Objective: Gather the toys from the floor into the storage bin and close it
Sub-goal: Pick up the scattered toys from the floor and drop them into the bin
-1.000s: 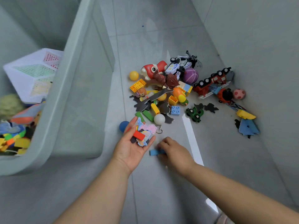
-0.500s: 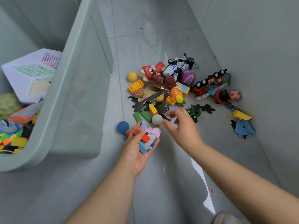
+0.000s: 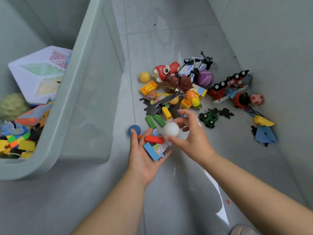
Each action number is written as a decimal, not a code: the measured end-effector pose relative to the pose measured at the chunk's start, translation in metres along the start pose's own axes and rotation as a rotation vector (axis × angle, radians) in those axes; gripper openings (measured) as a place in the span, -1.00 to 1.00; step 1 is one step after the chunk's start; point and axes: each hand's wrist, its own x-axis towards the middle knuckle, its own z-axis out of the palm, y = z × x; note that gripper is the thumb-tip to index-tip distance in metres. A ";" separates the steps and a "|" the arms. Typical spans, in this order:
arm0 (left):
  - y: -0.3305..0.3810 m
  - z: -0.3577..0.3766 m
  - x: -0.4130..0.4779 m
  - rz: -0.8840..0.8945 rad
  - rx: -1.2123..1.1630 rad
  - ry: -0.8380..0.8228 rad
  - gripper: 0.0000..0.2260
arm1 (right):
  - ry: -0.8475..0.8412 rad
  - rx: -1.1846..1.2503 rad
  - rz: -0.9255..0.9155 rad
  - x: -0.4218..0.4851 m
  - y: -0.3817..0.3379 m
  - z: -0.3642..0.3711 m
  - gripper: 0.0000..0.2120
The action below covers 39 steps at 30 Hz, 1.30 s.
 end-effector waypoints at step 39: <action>0.051 0.108 -0.081 0.519 0.035 -0.045 -0.51 | 0.145 0.387 -0.250 -0.002 -0.140 -0.009 -0.58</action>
